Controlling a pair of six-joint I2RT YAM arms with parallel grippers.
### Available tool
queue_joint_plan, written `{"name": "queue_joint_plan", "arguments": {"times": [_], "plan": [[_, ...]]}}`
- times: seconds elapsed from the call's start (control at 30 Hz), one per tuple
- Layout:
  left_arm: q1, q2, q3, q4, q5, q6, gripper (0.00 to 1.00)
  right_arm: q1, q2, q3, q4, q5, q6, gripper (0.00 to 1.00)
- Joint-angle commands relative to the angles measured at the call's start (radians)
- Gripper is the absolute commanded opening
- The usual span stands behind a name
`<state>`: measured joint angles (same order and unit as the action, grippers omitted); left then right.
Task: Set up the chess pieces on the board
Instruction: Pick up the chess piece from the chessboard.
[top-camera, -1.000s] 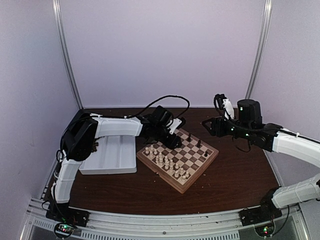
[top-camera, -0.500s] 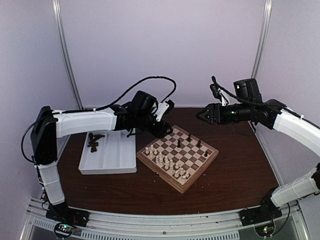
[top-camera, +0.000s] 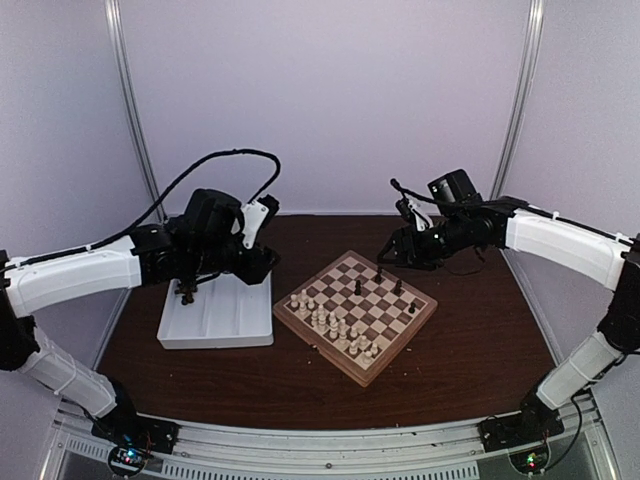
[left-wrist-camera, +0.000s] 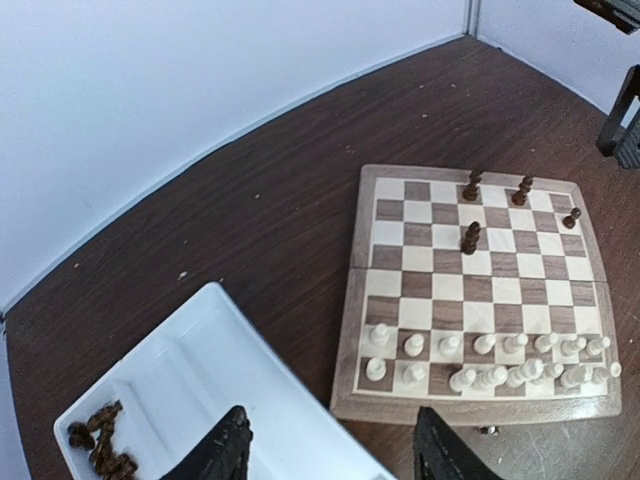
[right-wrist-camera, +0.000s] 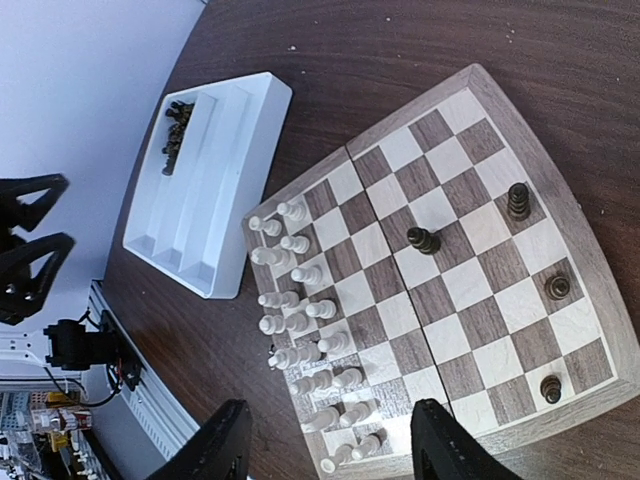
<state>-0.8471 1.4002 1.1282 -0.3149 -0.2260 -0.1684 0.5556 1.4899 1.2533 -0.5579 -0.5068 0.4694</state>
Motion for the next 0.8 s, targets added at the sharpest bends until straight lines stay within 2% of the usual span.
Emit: {"name": "queue_joint_plan", "arguments": {"times": [0.0,0.23,0.33,0.77], "plan": [[0.026,-0.133,-0.104,-0.033,-0.121,-0.066,0.56,0.026,0.064,0.103,-0.1,0.12,-0.058,0.56],[0.054,-0.301,-0.274,-0.067,-0.185,-0.16,0.63,0.13,0.223,0.285,-0.249,0.389,-0.16,0.53],[0.086,-0.348,-0.332,-0.047,-0.16,-0.184,0.65,0.17,0.298,0.36,-0.299,0.494,-0.189,0.52],[0.14,-0.338,-0.361,-0.055,-0.095,-0.211,0.66,0.202,0.533,0.545,-0.365,0.583,-0.24,0.45]]}}
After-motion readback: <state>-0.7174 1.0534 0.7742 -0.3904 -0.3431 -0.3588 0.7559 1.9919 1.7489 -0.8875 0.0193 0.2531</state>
